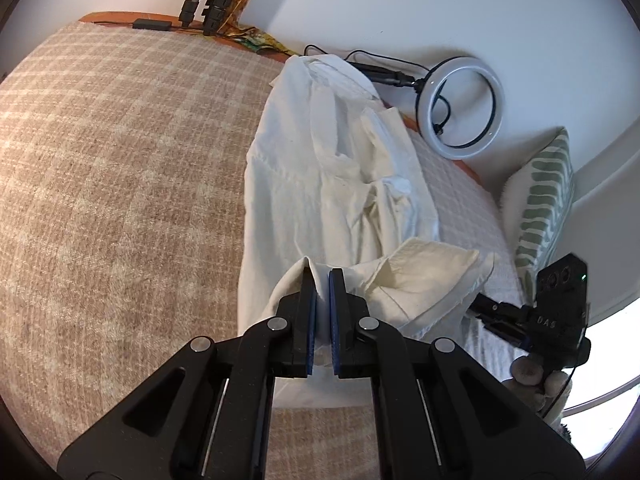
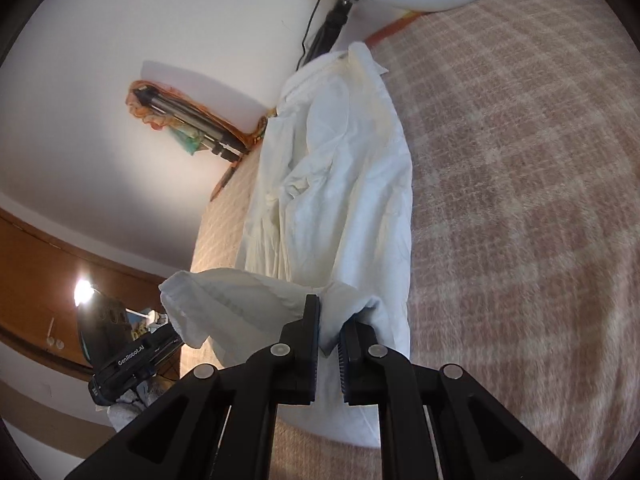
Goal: Fold small clothes
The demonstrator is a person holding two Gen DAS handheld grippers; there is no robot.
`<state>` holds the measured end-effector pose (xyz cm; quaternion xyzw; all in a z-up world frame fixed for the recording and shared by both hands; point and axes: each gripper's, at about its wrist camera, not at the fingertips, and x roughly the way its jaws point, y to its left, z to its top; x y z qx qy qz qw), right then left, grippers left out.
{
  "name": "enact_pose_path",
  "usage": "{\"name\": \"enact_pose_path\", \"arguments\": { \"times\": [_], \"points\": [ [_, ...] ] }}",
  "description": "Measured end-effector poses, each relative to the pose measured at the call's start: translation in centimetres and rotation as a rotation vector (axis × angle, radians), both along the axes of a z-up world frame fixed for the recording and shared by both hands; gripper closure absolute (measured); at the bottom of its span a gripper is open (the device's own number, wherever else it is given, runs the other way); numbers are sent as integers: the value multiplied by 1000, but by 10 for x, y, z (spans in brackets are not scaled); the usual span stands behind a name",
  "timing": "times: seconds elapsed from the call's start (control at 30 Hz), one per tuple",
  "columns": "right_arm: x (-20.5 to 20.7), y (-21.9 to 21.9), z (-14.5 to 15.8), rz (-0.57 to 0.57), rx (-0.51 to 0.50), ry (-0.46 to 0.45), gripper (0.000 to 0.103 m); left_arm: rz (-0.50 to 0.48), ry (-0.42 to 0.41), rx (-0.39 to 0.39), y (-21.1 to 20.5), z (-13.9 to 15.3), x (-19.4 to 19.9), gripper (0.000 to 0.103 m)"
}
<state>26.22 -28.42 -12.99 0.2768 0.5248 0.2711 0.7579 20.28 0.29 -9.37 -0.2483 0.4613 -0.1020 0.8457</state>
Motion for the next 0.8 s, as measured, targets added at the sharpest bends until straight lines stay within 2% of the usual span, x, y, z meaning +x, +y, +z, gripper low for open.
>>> {"name": "enact_pose_path", "arguments": {
  "times": [0.13,0.17,0.23,0.3,0.33,0.37,0.47,0.67,0.7,0.77,0.8],
  "points": [
    [6,8,0,12,-43,-21,91,16,-5,35,2,-3,2,98],
    [8,8,0,13,-52,-28,82,30,-4,35,4,-2,3,93],
    [10,5,4,0,-52,-40,63,48,-23,37,8,2,2,89],
    [9,-3,13,-22,-31,-79,61,67,-49,77,10,10,1,78],
    [9,-5,17,-25,-27,-92,55,83,-77,108,12,15,-2,73],
    [7,-8,22,-29,-28,-109,51,95,-98,129,13,19,-4,73],
    [1,-17,28,-45,-75,-140,51,118,-138,159,17,28,-11,73],
    [0,-19,7,8,-98,-71,52,64,-120,198,6,17,-10,73],
    [0,-15,5,22,-119,-72,54,55,-107,206,4,13,-8,73],
    [0,-7,2,51,-129,-70,67,37,-79,215,0,2,-3,70],
    [1,-3,0,65,-132,-68,69,41,-61,217,-2,-4,0,71]
  ]
}}
